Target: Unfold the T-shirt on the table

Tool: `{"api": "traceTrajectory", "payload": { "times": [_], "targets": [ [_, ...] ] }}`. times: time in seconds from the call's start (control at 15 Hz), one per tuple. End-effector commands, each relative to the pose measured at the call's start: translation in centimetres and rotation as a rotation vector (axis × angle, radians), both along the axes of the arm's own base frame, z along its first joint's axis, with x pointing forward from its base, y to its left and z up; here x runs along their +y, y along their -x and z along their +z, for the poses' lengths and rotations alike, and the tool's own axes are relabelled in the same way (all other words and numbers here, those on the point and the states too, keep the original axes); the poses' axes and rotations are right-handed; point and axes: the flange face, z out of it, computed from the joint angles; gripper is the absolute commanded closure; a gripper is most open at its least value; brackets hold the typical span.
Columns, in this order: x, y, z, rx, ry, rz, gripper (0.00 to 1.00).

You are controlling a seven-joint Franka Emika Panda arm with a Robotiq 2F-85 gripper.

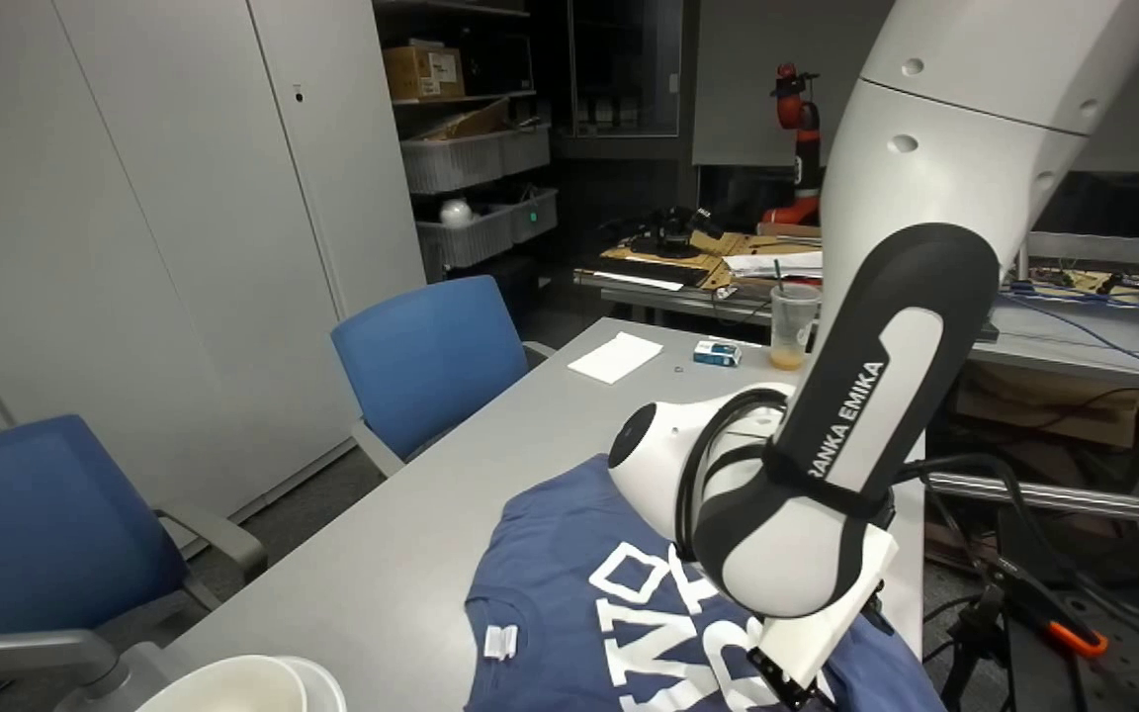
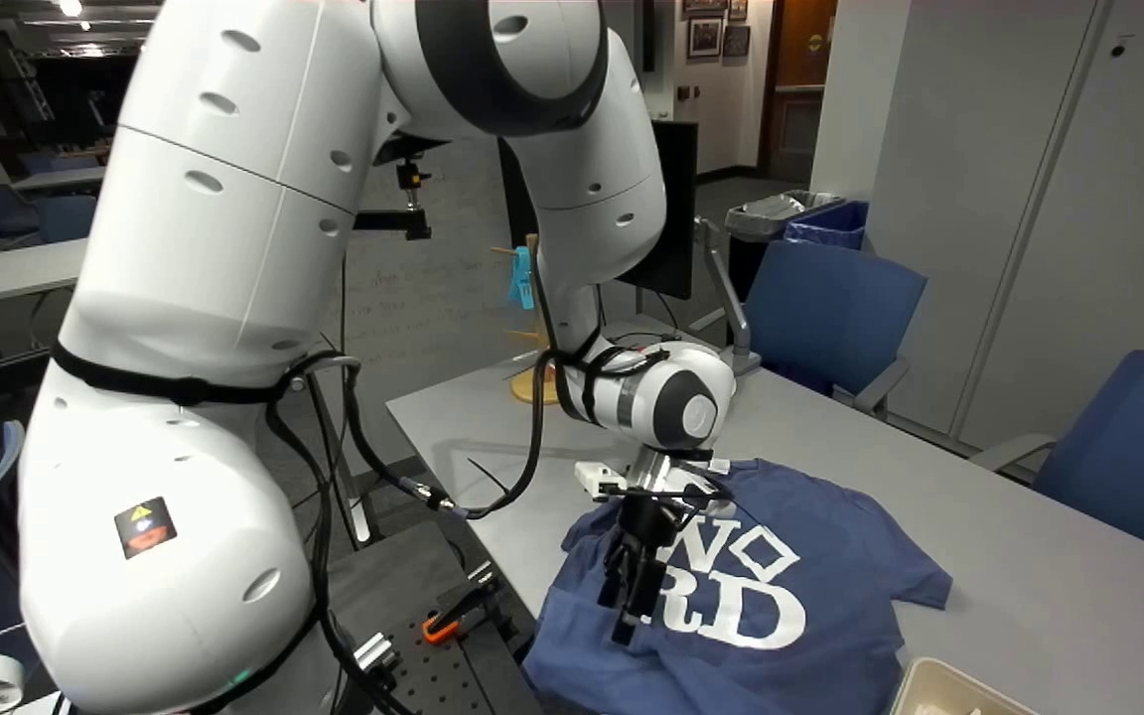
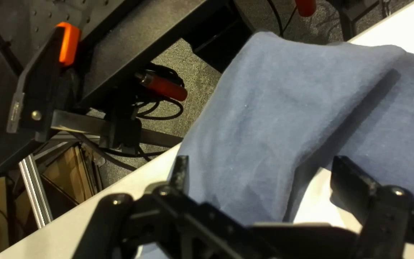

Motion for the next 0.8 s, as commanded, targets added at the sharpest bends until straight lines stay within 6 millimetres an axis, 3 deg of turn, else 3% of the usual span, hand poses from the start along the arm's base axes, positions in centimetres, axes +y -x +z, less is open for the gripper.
{"api": "traceTrajectory", "payload": {
  "times": [0.0, 0.33, 0.73],
  "targets": [
    [-1.9, 1.6, 0.6, 0.035, -0.020, -0.036, 0.00],
    [-4.8, 4.0, 0.3, 0.071, -0.025, -0.129, 0.00],
    [-7.8, 7.0, 1.2, 0.089, 0.133, -0.175, 0.00]
  ]
}}
